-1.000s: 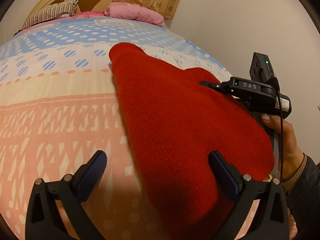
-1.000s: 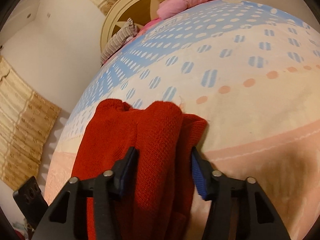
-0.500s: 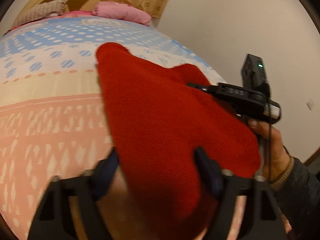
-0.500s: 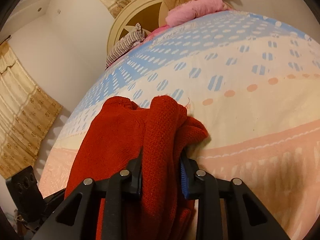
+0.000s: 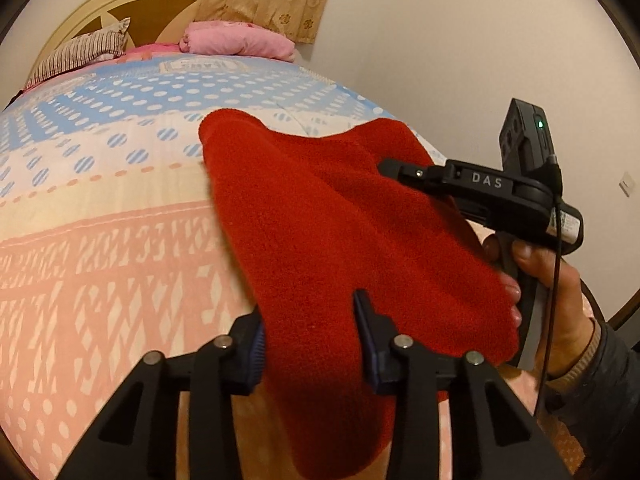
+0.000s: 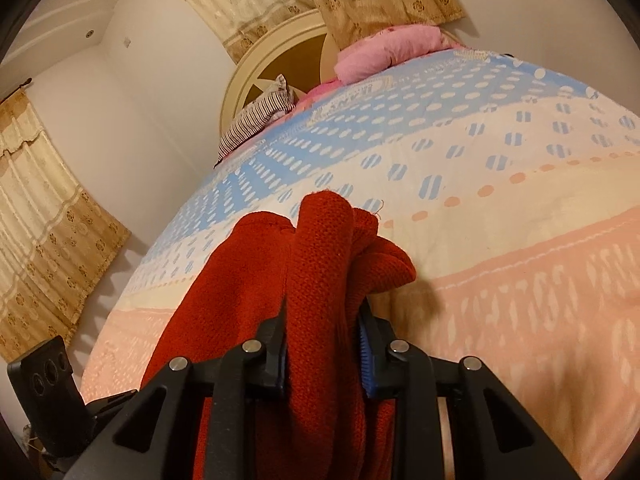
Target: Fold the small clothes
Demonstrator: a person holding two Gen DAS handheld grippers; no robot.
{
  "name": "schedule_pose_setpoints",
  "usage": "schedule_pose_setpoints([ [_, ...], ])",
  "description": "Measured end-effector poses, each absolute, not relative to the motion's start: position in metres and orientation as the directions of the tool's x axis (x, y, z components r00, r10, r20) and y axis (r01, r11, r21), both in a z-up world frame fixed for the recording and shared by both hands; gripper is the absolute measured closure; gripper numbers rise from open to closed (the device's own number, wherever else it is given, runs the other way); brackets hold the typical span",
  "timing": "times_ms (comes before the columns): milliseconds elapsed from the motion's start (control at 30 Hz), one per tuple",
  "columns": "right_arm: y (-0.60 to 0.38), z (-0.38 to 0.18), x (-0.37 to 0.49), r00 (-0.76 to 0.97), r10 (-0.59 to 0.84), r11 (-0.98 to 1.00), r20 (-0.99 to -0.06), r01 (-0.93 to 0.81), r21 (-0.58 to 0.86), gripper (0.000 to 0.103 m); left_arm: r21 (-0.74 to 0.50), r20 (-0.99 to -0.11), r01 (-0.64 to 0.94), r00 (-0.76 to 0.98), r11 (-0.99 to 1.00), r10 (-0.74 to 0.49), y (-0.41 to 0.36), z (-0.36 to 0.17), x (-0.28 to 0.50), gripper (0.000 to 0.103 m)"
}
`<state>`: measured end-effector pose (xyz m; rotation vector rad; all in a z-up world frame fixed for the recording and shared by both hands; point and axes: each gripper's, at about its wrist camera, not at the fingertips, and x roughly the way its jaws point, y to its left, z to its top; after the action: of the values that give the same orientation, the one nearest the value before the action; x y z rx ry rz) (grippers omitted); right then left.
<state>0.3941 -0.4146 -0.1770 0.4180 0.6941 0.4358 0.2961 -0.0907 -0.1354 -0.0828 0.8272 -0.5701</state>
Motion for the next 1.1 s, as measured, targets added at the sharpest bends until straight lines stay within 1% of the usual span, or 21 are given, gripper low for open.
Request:
schedule_pose_setpoints([
  [167, -0.421, -0.164, 0.37, 0.703, 0.515, 0.823, -0.49, -0.248, 0.51, 0.076, -0.292, -0.649, 0.473, 0.541, 0.831, -0.535, -0.094, -0.123, 0.277, 0.066],
  [433, -0.436, -0.146, 0.32, 0.73, 0.519, 0.811, -0.445, -0.255, 0.527, 0.076, -0.291, -0.623, 0.53, 0.527, 0.796, -0.578, -0.11, -0.107, 0.249, 0.066],
  [633, -0.458, -0.138, 0.285, 0.748, 0.504, 0.81, -0.432, -0.235, 0.538, 0.076, -0.297, -0.604, 0.574, 0.507, 0.763, -0.615, -0.126, -0.099, 0.231, 0.066],
  [1100, -0.528, -0.124, 0.212, 0.803, 0.433, 0.817, -0.41, -0.159, 0.554, 0.076, -0.276, -0.597, 0.67, 0.442, 0.689, -0.669, -0.177, -0.088, 0.194, 0.066],
])
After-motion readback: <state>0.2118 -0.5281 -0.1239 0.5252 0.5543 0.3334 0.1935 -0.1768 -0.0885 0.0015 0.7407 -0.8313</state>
